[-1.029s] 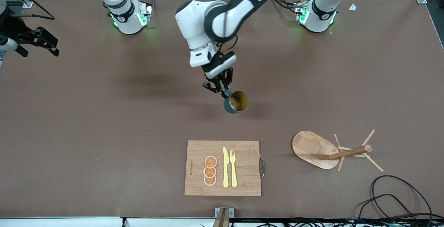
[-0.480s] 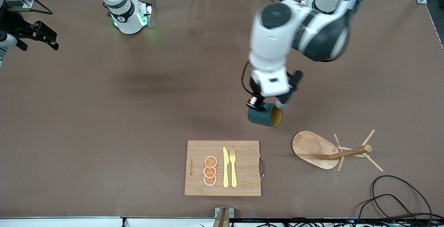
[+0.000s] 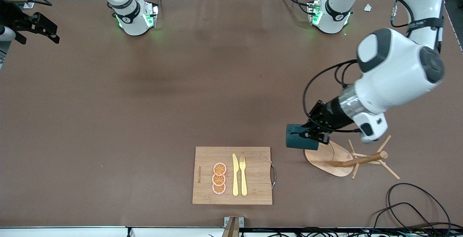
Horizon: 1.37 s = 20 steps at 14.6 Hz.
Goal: Pass cup and hang on rack
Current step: 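Carry the mug to the wooden rack with the left gripper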
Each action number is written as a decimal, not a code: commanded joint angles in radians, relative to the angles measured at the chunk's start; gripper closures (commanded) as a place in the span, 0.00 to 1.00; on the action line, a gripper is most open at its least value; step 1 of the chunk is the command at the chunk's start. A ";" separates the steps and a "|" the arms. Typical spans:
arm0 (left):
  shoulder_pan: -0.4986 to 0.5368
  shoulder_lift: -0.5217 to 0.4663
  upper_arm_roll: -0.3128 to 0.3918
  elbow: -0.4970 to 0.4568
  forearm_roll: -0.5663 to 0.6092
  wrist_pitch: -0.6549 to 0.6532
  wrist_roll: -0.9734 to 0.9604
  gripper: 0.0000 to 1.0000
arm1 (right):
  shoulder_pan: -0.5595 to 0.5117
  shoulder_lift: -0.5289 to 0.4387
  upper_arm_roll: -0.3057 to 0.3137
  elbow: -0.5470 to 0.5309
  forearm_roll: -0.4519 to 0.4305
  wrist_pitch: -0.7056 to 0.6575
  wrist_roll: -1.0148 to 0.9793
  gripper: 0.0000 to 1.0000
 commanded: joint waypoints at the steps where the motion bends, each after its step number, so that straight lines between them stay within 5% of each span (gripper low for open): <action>1: 0.054 0.004 -0.009 -0.014 -0.140 0.016 0.089 1.00 | 0.004 0.007 -0.004 0.014 0.010 -0.006 0.013 0.00; 20: 0.270 0.110 -0.010 -0.010 -0.369 -0.160 0.304 1.00 | 0.035 0.012 0.002 0.039 0.010 -0.048 0.013 0.00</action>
